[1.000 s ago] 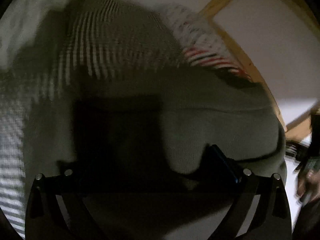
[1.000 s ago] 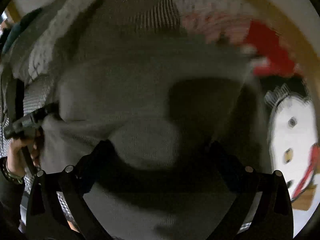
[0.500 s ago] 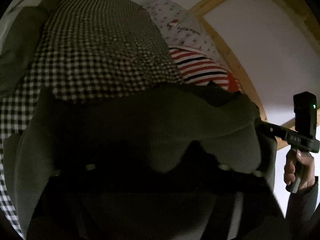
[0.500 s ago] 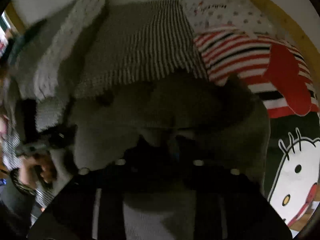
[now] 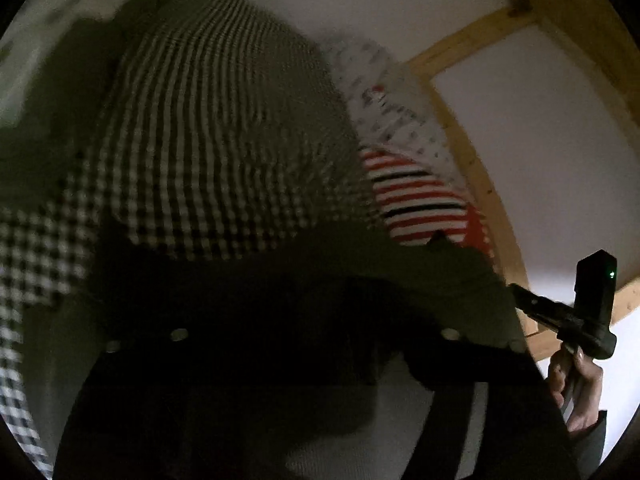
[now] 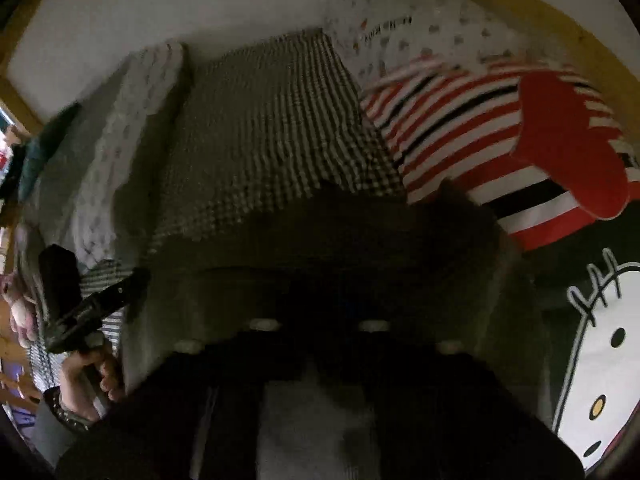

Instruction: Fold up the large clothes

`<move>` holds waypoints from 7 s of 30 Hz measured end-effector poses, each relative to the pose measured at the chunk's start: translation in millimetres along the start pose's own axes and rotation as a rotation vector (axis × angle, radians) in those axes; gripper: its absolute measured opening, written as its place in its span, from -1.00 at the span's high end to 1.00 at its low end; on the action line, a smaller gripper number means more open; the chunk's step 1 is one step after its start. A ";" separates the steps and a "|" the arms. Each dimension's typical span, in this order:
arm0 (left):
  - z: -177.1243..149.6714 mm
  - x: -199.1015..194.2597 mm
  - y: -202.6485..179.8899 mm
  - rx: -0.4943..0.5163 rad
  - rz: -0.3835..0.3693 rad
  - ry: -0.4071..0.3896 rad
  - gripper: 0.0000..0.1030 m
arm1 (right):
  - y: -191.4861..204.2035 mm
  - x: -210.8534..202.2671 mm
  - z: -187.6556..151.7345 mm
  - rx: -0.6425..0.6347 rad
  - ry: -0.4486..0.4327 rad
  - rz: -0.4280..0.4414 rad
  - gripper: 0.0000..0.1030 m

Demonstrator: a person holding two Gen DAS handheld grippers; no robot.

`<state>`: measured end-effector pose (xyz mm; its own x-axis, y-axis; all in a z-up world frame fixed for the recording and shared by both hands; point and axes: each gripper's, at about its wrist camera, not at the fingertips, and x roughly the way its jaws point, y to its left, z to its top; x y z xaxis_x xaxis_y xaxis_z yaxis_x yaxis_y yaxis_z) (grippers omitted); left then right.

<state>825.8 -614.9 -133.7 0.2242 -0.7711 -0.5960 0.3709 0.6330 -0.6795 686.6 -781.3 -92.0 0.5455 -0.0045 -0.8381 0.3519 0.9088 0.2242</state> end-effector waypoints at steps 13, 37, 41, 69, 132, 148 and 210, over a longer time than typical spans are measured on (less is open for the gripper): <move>-67.4 -34.4 75.8 -0.012 0.224 0.028 -0.85 | -63.1 10.6 -65.0 0.039 0.081 -0.123 -0.94; -189.0 -121.1 -36.7 0.257 0.483 -0.074 -0.91 | 5.4 -91.0 -221.5 0.142 -0.229 -0.235 -0.94; -228.0 -160.6 -61.9 0.313 0.504 -0.089 -0.91 | 38.6 -127.8 -256.0 0.071 -0.263 -0.335 -0.94; -494.3 -359.2 -152.8 0.418 0.672 -0.121 -0.91 | 138.3 -303.8 -524.7 -0.127 -0.285 -0.265 -0.94; -561.8 -392.2 -174.8 0.490 0.700 -0.152 -0.91 | 152.8 -325.7 -599.0 -0.142 -0.257 -0.246 -0.94; -556.2 -397.4 -171.8 0.451 0.679 -0.157 -0.91 | 152.2 -323.5 -599.4 -0.131 -0.256 -0.236 -0.94; -561.2 -388.8 -177.9 0.528 0.819 -0.175 -0.91 | 149.0 -325.8 -602.6 -0.125 -0.250 -0.223 -0.94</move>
<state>166.9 -389.3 -21.3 0.7050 -0.1352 -0.6962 0.3869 0.8960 0.2178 102.9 -393.0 -85.2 0.6401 -0.2966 -0.7087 0.3961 0.9178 -0.0265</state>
